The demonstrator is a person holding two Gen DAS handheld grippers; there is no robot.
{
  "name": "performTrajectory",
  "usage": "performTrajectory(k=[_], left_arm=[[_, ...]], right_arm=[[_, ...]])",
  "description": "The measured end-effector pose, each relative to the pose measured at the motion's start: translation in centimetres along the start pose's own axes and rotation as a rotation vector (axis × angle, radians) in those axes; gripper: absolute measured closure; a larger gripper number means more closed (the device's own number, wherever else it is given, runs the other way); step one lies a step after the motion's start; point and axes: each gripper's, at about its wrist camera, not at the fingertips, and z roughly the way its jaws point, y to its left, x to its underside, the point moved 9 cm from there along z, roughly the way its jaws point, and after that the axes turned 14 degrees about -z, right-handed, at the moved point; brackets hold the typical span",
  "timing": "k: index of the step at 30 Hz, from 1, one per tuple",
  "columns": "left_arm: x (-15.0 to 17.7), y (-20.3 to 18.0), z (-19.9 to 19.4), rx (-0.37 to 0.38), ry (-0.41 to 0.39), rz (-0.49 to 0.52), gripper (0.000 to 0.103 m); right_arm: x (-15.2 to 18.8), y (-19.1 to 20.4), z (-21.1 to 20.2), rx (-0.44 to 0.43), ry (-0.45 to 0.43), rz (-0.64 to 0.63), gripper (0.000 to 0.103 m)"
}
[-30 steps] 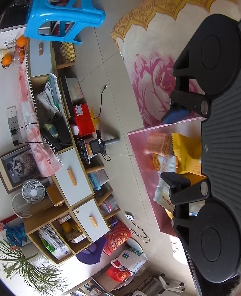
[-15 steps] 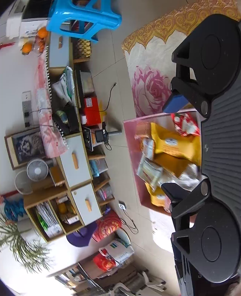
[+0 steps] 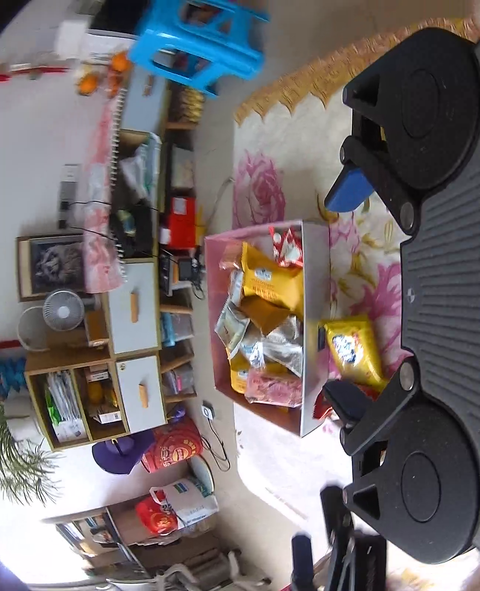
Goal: Organize snacks
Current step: 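Withdraw both tools from the box toward the remaining snacks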
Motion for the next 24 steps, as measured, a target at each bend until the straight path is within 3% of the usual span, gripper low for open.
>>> performTrajectory(k=[5, 10, 22, 24], left_arm=[[1.2, 2.3, 0.5, 0.032, -0.015, -0.035, 0.004], [2.9, 3.7, 1.1, 0.017, -0.025, 0.02, 0.004], [5.6, 1.1, 5.6, 0.119, 0.046, 0.087, 0.004], [5.7, 1.4, 6.2, 0.126, 0.063, 0.046, 0.005]], right_arm=[[2.0, -0.6, 0.6, -0.008, -0.026, 0.054, 0.009], [3.6, -0.4, 1.2, 0.015, -0.011, -0.024, 0.008], [4.4, 3.5, 4.8, -0.062, 0.0, -0.176, 0.007], [4.0, 3.8, 5.4, -0.077, -0.001, -0.186, 0.007]])
